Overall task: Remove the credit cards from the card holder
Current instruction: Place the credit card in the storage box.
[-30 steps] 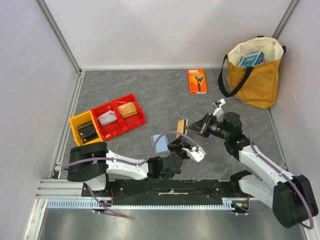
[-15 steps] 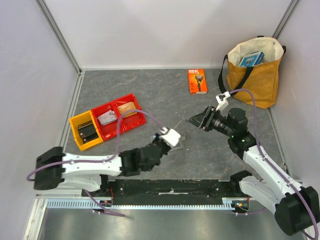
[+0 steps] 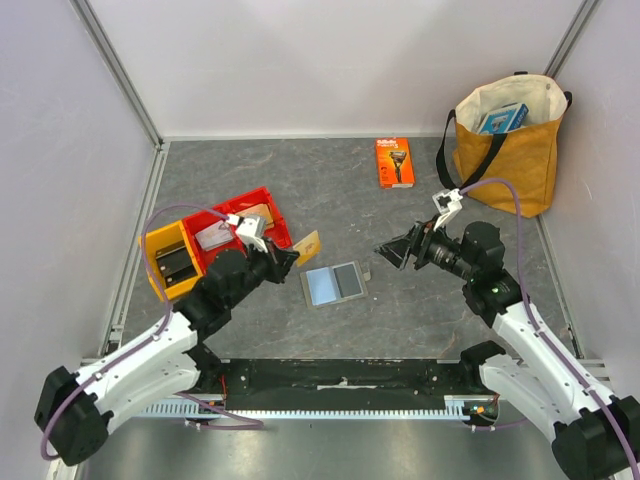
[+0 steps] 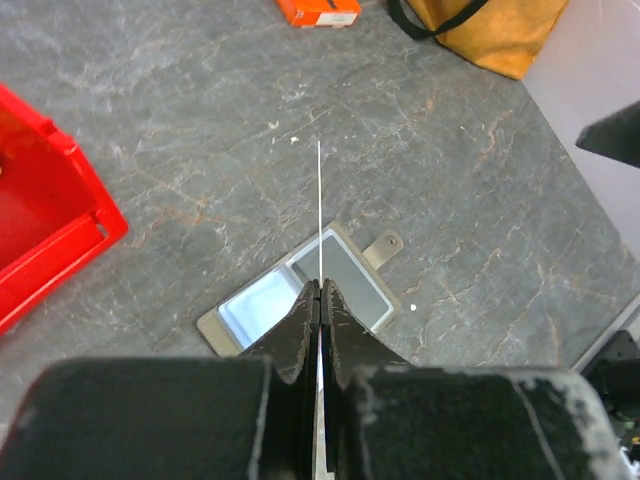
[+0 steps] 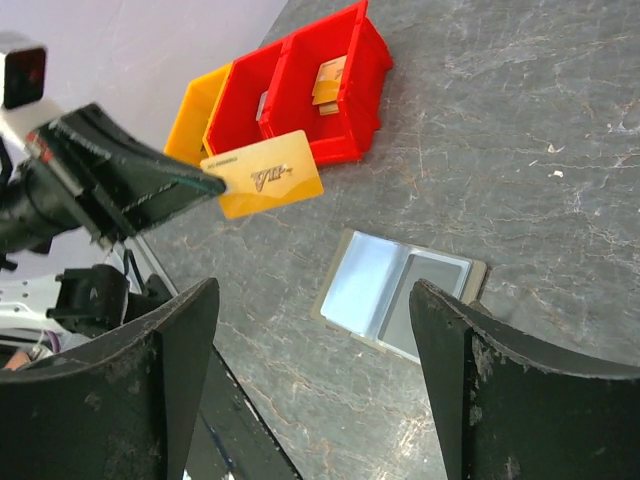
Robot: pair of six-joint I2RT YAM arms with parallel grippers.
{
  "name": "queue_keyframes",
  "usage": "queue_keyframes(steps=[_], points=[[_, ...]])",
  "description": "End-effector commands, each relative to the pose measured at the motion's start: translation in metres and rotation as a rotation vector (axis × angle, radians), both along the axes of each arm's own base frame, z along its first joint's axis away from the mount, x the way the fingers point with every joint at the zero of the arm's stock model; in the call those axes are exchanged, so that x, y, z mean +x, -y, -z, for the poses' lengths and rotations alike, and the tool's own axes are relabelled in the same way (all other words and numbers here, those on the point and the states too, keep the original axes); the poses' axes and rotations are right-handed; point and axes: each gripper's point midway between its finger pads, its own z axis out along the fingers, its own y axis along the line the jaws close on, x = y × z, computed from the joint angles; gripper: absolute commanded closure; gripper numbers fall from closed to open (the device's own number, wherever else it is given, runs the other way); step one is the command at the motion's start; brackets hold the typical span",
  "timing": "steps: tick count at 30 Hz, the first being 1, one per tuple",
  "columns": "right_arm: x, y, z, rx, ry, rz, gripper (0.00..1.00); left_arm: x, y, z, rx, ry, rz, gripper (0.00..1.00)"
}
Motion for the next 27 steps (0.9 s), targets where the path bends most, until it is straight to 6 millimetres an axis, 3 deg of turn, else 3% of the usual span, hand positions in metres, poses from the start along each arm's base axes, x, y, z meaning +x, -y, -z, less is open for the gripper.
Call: queue_keyframes(steps=[1, 7, 13, 18, 19, 27], points=[[-0.010, -0.005, -0.003, -0.006, 0.086, -0.074, 0.16, 0.005, -0.008, -0.001, -0.119, -0.169, -0.002, 0.98], [-0.015, -0.005, 0.003, -0.020, 0.105, -0.098, 0.16, 0.055, -0.072, 0.013, -0.118, -0.359, -0.207, 0.98], [-0.021, -0.004, 0.003, -0.025, 0.127, -0.119, 0.16, 0.098, -0.120, 0.011, -0.097, -0.450, -0.308, 0.98], [-0.024, -0.003, 0.002, -0.030, 0.149, -0.119, 0.15, 0.131, -0.132, 0.013, -0.101, -0.502, -0.312, 0.98], [-0.025, -0.003, 0.002, -0.029, 0.152, -0.122, 0.15, 0.141, -0.143, 0.012, -0.105, -0.505, -0.339, 0.98], [-0.028, -0.003, 0.002, -0.039, 0.159, -0.126, 0.15, 0.171, -0.148, 0.046, -0.099, -0.607, -0.344, 0.98]])
